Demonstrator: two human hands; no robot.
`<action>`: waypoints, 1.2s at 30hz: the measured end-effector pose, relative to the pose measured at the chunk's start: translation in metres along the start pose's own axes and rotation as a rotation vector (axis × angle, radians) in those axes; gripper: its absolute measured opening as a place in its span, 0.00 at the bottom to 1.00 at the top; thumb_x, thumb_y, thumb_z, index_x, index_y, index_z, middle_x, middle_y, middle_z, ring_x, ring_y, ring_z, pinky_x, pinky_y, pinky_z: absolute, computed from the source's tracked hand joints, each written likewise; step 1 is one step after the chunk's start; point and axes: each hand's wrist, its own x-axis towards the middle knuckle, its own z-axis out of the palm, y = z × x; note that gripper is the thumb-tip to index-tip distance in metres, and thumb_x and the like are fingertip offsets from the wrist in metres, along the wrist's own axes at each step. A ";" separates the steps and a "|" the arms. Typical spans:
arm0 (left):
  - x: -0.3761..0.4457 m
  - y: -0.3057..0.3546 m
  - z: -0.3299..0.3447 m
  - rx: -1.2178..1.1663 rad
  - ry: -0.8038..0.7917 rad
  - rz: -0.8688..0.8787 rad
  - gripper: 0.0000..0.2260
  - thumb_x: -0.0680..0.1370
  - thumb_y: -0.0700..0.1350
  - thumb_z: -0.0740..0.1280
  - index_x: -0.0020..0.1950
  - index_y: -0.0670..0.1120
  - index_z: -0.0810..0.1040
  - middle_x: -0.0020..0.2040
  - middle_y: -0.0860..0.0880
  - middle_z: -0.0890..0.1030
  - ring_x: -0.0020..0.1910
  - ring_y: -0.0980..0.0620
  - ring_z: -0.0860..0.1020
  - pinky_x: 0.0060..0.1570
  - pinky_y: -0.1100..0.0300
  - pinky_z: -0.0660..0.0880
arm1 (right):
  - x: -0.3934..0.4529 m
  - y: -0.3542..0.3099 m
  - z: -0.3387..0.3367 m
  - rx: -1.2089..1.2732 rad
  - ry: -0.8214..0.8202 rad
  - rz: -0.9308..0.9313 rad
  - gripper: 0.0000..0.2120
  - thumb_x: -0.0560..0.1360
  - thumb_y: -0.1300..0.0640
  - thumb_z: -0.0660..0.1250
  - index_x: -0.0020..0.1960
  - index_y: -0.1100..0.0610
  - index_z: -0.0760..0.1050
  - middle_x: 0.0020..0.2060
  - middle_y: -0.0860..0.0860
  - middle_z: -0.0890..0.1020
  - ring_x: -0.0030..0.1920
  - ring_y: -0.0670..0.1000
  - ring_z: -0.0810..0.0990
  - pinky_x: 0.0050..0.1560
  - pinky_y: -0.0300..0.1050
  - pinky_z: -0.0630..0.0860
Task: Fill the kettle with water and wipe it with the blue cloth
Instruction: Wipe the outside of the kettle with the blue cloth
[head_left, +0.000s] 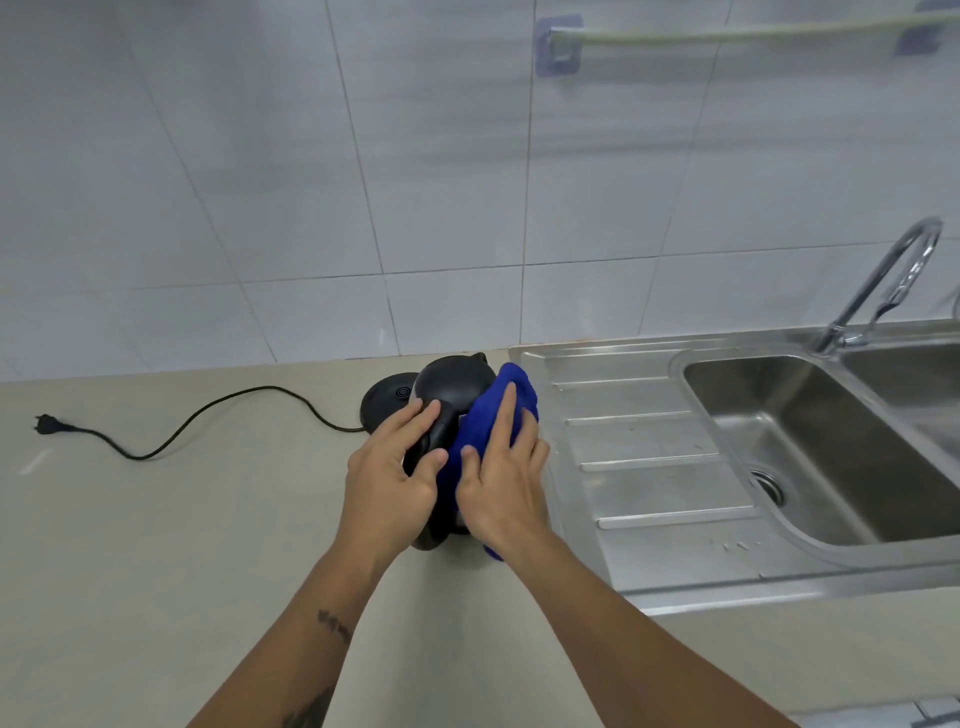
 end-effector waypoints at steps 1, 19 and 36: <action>-0.001 0.000 0.000 0.003 -0.002 -0.003 0.23 0.76 0.38 0.72 0.69 0.53 0.78 0.72 0.56 0.74 0.70 0.62 0.69 0.65 0.77 0.59 | -0.003 0.005 0.003 0.014 -0.023 0.020 0.41 0.79 0.50 0.58 0.79 0.47 0.32 0.79 0.57 0.51 0.73 0.60 0.56 0.72 0.58 0.65; -0.005 0.007 -0.001 0.170 -0.014 0.018 0.23 0.76 0.40 0.71 0.71 0.51 0.76 0.70 0.55 0.75 0.68 0.55 0.73 0.65 0.66 0.65 | 0.045 0.022 -0.031 0.314 -0.213 0.158 0.41 0.67 0.71 0.59 0.74 0.39 0.64 0.58 0.48 0.80 0.56 0.52 0.79 0.55 0.50 0.79; 0.039 0.025 0.030 0.780 -0.007 0.347 0.23 0.76 0.49 0.56 0.69 0.44 0.75 0.68 0.42 0.76 0.68 0.41 0.72 0.68 0.48 0.71 | 0.024 0.041 -0.019 0.446 -0.222 0.230 0.36 0.74 0.74 0.56 0.78 0.49 0.60 0.68 0.50 0.73 0.62 0.48 0.75 0.60 0.37 0.71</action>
